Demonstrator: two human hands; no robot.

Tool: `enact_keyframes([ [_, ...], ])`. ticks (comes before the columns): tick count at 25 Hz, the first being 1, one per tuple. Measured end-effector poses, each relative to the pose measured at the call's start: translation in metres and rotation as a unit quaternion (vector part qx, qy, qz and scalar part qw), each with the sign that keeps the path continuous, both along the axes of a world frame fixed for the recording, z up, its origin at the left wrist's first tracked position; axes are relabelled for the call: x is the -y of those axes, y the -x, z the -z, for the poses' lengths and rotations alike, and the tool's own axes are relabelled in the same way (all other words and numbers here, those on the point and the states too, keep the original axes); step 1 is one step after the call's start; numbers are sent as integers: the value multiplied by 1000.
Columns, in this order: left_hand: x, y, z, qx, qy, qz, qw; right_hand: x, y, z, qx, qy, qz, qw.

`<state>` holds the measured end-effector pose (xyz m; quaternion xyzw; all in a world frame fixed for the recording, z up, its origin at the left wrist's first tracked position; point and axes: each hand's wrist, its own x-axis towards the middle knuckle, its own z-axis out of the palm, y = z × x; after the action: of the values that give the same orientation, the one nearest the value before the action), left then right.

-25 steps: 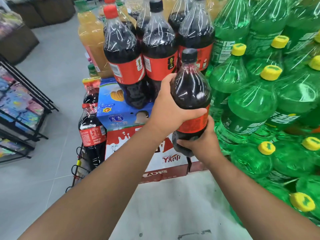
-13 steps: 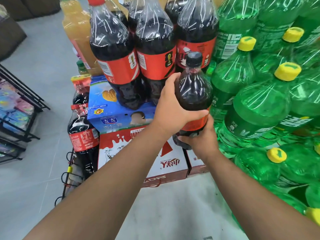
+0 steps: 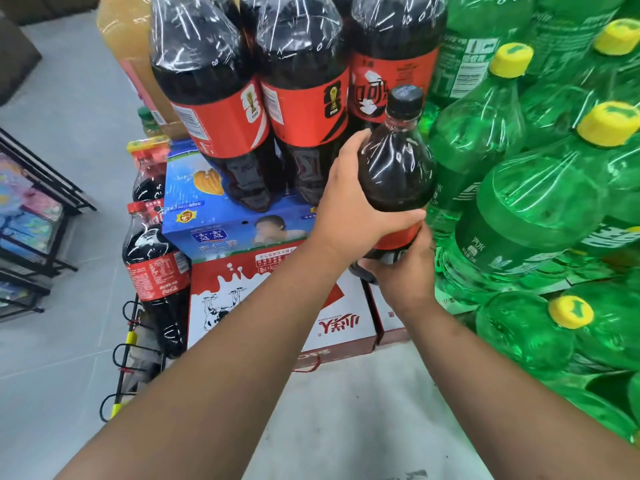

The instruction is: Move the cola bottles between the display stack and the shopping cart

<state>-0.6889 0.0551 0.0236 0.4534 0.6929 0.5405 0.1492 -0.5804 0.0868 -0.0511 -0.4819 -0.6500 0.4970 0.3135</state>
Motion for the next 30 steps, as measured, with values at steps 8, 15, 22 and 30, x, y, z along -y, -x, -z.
enact_keyframes([
  [8,-8,0,-2,-24,-1,-10,1000,-14,9,4,47,-18,-10,999],
  [15,-9,7,-2,-47,10,-13,999,-17,13,0,63,-23,1,998],
  [22,-9,5,0,-40,12,-17,999,-16,14,-1,107,-19,-16,994],
  [30,8,-1,-25,-76,159,-19,984,-19,-6,-23,232,-52,-87,967],
])
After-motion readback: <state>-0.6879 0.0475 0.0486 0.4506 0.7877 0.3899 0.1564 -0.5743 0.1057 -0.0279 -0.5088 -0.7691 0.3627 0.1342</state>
